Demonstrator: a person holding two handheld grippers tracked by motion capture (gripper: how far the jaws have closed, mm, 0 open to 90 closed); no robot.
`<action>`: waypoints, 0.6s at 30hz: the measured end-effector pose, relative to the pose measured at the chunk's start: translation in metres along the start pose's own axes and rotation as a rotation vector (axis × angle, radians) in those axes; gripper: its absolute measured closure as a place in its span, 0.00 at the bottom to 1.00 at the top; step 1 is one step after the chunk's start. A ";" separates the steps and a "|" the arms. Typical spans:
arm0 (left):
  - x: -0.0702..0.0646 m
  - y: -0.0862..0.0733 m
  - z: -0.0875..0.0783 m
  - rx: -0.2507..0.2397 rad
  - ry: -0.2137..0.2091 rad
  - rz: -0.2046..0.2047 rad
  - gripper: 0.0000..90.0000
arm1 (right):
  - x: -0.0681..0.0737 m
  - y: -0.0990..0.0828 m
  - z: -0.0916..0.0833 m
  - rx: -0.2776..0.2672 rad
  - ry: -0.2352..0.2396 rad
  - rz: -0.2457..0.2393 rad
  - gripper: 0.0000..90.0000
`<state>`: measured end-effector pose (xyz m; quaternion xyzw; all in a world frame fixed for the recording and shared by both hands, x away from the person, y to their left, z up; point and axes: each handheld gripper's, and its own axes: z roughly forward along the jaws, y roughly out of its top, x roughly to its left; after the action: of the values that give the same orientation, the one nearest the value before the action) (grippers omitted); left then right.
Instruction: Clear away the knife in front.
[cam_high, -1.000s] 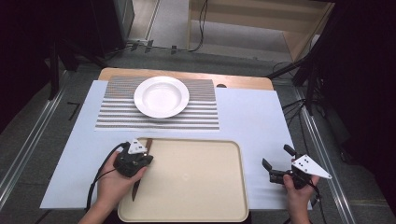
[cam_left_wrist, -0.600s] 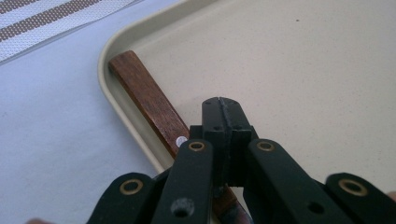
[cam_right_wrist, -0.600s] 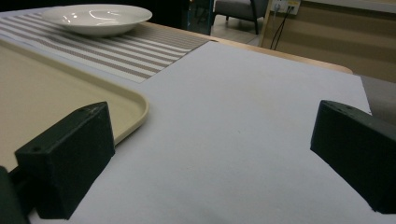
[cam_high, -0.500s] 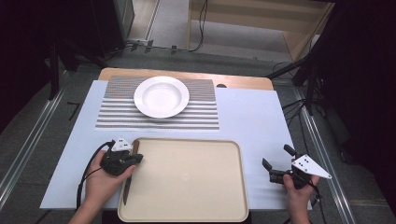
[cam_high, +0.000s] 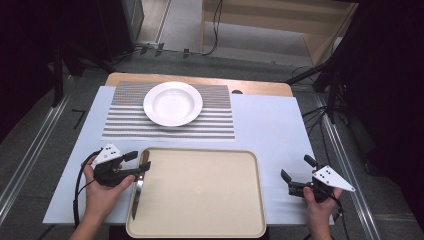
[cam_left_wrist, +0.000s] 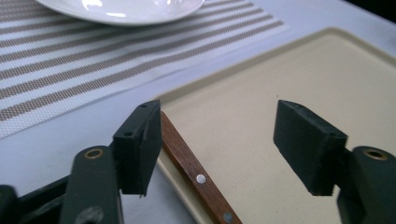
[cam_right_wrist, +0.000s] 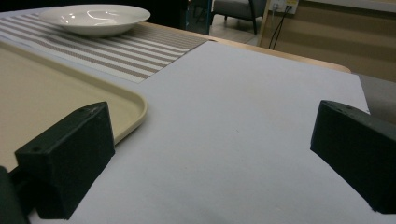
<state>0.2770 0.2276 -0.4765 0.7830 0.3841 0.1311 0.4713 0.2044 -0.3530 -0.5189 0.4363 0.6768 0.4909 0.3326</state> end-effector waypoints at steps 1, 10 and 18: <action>0.002 -0.001 -0.003 -0.016 -0.005 -0.001 0.34 | 0.000 0.000 0.000 0.000 -0.001 0.000 0.00; 0.021 -0.004 -0.027 -0.104 0.038 -0.028 0.08 | 0.000 0.000 0.000 0.001 0.001 -0.002 0.00; 0.037 -0.012 -0.046 -0.145 0.050 -0.022 0.00 | 0.000 0.000 0.000 -0.003 0.005 -0.005 0.00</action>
<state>0.2695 0.2869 -0.4682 0.7391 0.3938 0.1728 0.5185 0.2049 -0.3532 -0.5189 0.4329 0.6780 0.4920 0.3328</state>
